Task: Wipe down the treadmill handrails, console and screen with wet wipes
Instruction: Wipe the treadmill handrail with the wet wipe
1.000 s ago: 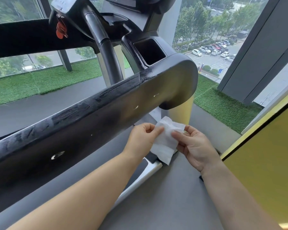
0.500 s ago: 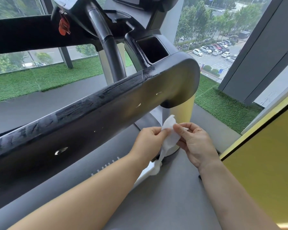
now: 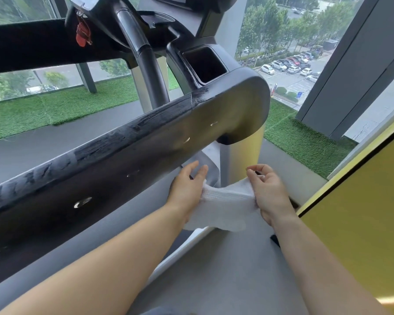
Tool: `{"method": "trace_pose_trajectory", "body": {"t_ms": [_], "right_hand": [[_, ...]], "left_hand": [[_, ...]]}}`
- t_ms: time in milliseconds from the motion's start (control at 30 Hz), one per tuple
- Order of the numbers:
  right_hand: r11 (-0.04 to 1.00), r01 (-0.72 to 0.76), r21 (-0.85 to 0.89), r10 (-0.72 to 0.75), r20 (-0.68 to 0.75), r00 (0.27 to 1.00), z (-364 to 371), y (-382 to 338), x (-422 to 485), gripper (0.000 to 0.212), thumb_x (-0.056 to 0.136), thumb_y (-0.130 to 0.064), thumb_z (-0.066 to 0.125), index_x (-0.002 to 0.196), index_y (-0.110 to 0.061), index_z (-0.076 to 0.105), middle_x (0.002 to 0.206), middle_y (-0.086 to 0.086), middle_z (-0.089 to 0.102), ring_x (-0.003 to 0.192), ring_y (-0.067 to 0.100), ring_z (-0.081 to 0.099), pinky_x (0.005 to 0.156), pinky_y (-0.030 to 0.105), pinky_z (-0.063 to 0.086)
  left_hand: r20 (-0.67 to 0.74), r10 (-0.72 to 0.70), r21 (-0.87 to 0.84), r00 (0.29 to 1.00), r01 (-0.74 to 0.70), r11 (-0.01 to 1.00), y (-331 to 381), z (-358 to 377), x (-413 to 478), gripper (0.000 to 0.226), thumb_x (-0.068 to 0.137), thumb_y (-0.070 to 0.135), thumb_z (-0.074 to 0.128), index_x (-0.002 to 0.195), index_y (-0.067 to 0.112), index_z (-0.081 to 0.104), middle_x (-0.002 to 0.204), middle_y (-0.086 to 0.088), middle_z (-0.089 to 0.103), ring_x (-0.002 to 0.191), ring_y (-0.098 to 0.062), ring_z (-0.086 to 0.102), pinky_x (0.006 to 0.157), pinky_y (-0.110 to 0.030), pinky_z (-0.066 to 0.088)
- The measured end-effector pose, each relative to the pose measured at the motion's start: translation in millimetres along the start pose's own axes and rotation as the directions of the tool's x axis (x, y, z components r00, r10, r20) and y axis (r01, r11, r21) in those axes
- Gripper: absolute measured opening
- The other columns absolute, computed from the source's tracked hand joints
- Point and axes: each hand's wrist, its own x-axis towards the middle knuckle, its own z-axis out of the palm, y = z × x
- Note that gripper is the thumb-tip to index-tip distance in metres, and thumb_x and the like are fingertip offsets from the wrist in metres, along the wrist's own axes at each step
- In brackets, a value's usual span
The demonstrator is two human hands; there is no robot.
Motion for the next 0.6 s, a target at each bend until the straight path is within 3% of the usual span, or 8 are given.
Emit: {"method": "trace_pose_trajectory", "body": {"t_ms": [100, 200, 267, 333, 433, 500, 600], "right_hand": [[0.997, -0.029, -0.066, 0.033, 0.057, 0.998, -7.5, -3.9, 0.7, 0.013, 0.092, -0.032, 0.060, 0.084, -0.022, 0.059, 0.078, 0.001, 0.054, 0.069, 0.013, 0.047, 0.060, 0.026, 0.037], [0.988, -0.009, -0.156, 0.038, 0.181, 0.983, -18.5, -8.8, -0.2, 0.024, 0.081, -0.041, 0.070, 0.096, -0.025, 0.062, 0.099, 0.000, 0.062, 0.087, 0.011, 0.056, 0.071, 0.025, 0.043], [0.956, 0.043, -0.291, 0.046, 0.293, 0.955, -24.2, -11.0, -2.0, 0.049, 0.067, -0.042, 0.080, 0.110, -0.028, 0.062, 0.117, -0.001, 0.057, 0.109, 0.012, 0.054, 0.088, 0.027, 0.043], [0.902, 0.112, -0.417, 0.081, 0.419, 0.904, -25.4, -14.7, -7.0, 0.057, 0.063, -0.033, 0.087, 0.114, -0.031, 0.061, 0.127, -0.006, 0.044, 0.120, 0.006, 0.044, 0.095, 0.023, 0.038], [0.787, 0.258, -0.561, 0.105, 0.533, 0.839, -20.0, -12.7, -10.3, 0.043, 0.067, -0.024, 0.085, 0.105, -0.028, 0.066, 0.122, -0.005, 0.040, 0.113, 0.006, 0.045, 0.083, 0.013, 0.038], [0.755, 0.297, -0.585, 0.052, 0.504, 0.862, -17.2, -9.2, -8.2, 0.022, 0.077, -0.024, 0.077, 0.096, -0.017, 0.069, 0.119, -0.003, 0.042, 0.101, 0.009, 0.050, 0.069, 0.006, 0.041], [0.744, 0.293, -0.600, -0.048, 0.390, 0.920, -16.3, -4.2, -2.7, 0.028, 0.084, -0.030, 0.070, 0.092, -0.003, 0.071, 0.119, -0.011, 0.043, 0.101, 0.010, 0.051, 0.069, 0.012, 0.041]], "left_hand": [[0.197, 0.064, -0.032, 0.978, -0.058, 0.998, 2.3, -8.5, -2.6, 0.047, 0.080, 0.043, 0.068, 0.125, 0.042, 0.053, 0.110, 0.006, 0.060, 0.088, -0.008, 0.057, 0.067, -0.010, 0.047], [0.365, 0.049, 0.206, 0.930, -0.132, 0.970, 2.6, -17.6, -5.5, 0.043, 0.073, 0.015, 0.080, 0.113, 0.024, 0.067, 0.083, 0.011, 0.064, 0.067, 0.006, 0.059, 0.063, -0.003, 0.041], [0.345, 0.057, 0.341, 0.937, -0.182, 0.922, 1.5, -19.6, -5.0, 0.042, 0.072, 0.007, 0.079, 0.111, 0.017, 0.069, 0.078, 0.015, 0.061, 0.064, 0.006, 0.057, 0.058, -0.002, 0.039], [0.277, 0.128, 0.401, 0.952, -0.236, 0.885, 2.3, -18.6, -4.3, 0.028, 0.075, 0.008, 0.075, 0.102, 0.015, 0.072, 0.075, 0.015, 0.061, 0.067, 0.001, 0.057, 0.055, -0.002, 0.038], [0.223, 0.249, 0.541, 0.943, -0.332, 0.772, 3.9, -18.6, -0.9, 0.009, 0.080, 0.020, 0.073, 0.086, 0.015, 0.074, 0.076, 0.011, 0.057, 0.072, -0.004, 0.053, 0.055, -0.004, 0.035], [0.241, 0.304, 0.621, 0.922, -0.387, 0.681, 6.0, -22.9, 1.6, 0.011, 0.080, 0.026, 0.071, 0.077, 0.015, 0.069, 0.081, 0.011, 0.048, 0.073, -0.004, 0.046, 0.059, -0.004, 0.032], [0.227, 0.322, 0.620, 0.919, -0.392, 0.680, 3.8, -26.7, 4.4, 0.021, 0.081, 0.028, 0.069, 0.068, 0.014, 0.059, 0.083, 0.006, 0.052, 0.074, -0.007, 0.046, 0.057, -0.007, 0.032]]}}
